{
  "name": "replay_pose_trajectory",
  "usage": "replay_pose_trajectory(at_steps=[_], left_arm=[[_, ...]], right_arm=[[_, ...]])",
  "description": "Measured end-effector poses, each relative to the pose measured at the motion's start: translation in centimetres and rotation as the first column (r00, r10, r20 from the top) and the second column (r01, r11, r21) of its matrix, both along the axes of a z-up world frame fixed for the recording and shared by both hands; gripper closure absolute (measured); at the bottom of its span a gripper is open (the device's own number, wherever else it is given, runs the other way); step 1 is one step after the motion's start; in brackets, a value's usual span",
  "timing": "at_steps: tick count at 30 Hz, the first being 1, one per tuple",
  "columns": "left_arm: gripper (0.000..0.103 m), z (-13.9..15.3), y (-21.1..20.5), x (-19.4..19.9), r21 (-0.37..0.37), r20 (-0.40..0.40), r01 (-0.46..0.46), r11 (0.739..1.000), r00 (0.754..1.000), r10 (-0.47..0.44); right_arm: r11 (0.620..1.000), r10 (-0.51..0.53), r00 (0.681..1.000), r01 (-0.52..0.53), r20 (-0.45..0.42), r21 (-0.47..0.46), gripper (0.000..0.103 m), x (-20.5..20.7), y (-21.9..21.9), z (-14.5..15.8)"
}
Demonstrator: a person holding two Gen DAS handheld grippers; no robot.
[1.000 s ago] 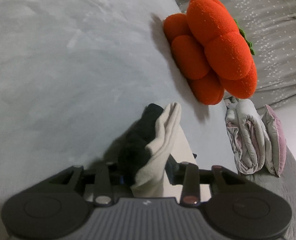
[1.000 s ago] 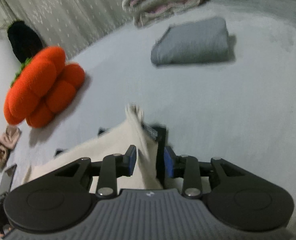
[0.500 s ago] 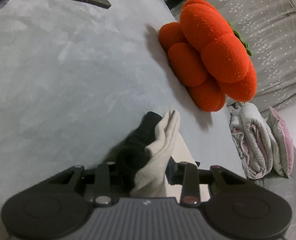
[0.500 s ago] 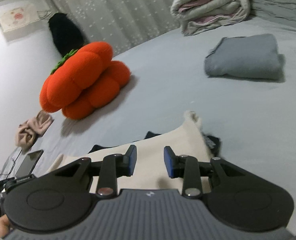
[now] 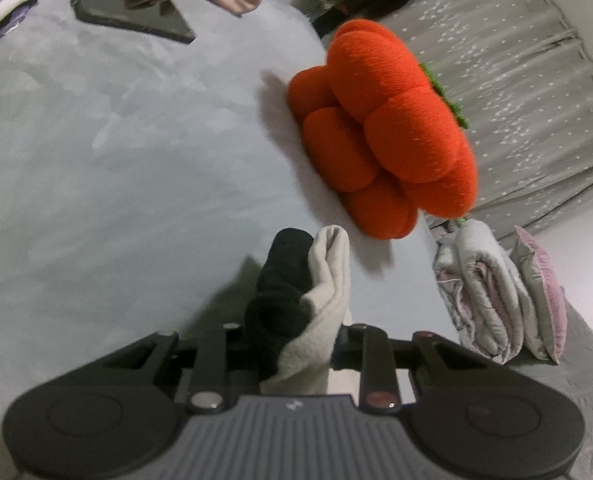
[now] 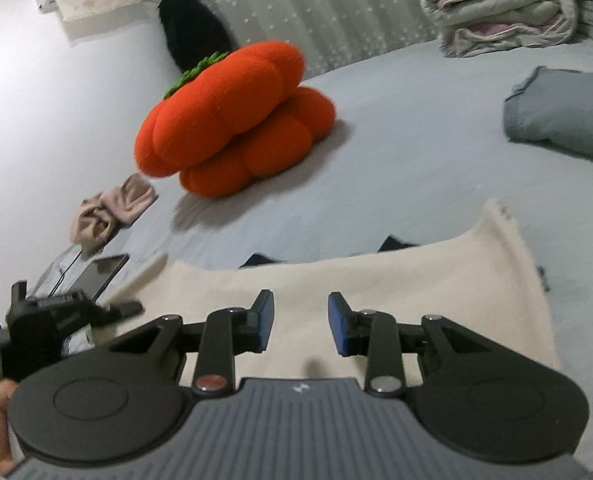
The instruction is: Fold clothes
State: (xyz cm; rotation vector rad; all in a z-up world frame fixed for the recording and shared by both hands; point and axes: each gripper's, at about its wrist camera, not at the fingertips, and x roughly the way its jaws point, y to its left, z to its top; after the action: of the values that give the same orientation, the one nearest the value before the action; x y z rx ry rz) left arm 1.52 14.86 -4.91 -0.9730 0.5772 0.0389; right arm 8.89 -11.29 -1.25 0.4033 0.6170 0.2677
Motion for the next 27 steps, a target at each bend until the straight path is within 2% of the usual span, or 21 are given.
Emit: replay_pose_trajectory(at_steps=[3,8,10,13,15,16,18,20,22,25,27], left_arm=[[0.076,0.9,-0.6,-0.3,0.003,0.034,0.007,1.0,0.999,-0.007],[0.076,2.8,-2.2,-0.6,0.0,0.101,0.042,0.999,0.994,-0.042],[0.076,3.6,-3.0,-0.6,0.011,0.136,0.073,0.997,0.988,-0.074],[0.076,4.5,-4.6,-0.7,0.054,0.186,0.11,0.992,0.975,-0.118],[0.076,5.0,-5.8,-0.8,0.082,0.219,0.127,0.988,0.965,-0.142],[0.076,5.2,-6.3,-0.9,0.093,0.234,0.136,0.986,0.96,-0.154],[0.076,5.4,-7.5,-0.9,0.111,0.256,0.16,0.981,0.949,-0.184],[0.076,5.6,-8.7,-0.9,0.131,0.273,0.188,0.973,0.937,-0.218],[0.076,5.7,-10.0,-0.7,0.161,0.286,0.218,0.963,0.923,-0.257],[0.075,5.4,-11.8,-0.3,0.198,0.296,0.267,0.943,0.901,-0.317],[0.075,4.9,-12.8,-0.1,0.218,0.302,0.296,0.93,0.886,-0.353]], right_arm=[[1.0,0.031,0.999,-0.031,-0.018,-0.007,0.069,0.1,0.7,-0.6],[0.997,0.063,0.994,-0.059,-0.094,0.042,0.069,0.9,0.8,-2.1],[0.998,0.068,0.989,-0.065,-0.132,0.025,0.077,1.4,1.1,-2.8],[0.998,0.067,0.986,-0.065,-0.156,0.019,0.077,1.6,1.1,-2.7],[0.996,0.072,0.982,-0.062,-0.173,0.062,0.068,1.6,0.5,-2.1],[0.994,0.069,0.981,-0.051,-0.182,0.101,0.066,1.6,-0.1,-1.9],[0.983,0.052,0.98,-0.016,-0.19,0.185,0.051,1.3,-1.5,-1.6],[0.964,0.025,0.982,0.026,-0.185,0.266,0.046,1.0,-3.2,-1.2],[0.935,-0.001,0.983,0.066,-0.182,0.35,0.045,0.6,-4.9,-0.9],[0.867,-0.042,0.982,0.128,-0.186,0.482,0.043,0.5,-7.3,-0.8],[0.819,-0.061,0.98,0.158,-0.189,0.552,0.039,0.3,-8.7,-0.8]])
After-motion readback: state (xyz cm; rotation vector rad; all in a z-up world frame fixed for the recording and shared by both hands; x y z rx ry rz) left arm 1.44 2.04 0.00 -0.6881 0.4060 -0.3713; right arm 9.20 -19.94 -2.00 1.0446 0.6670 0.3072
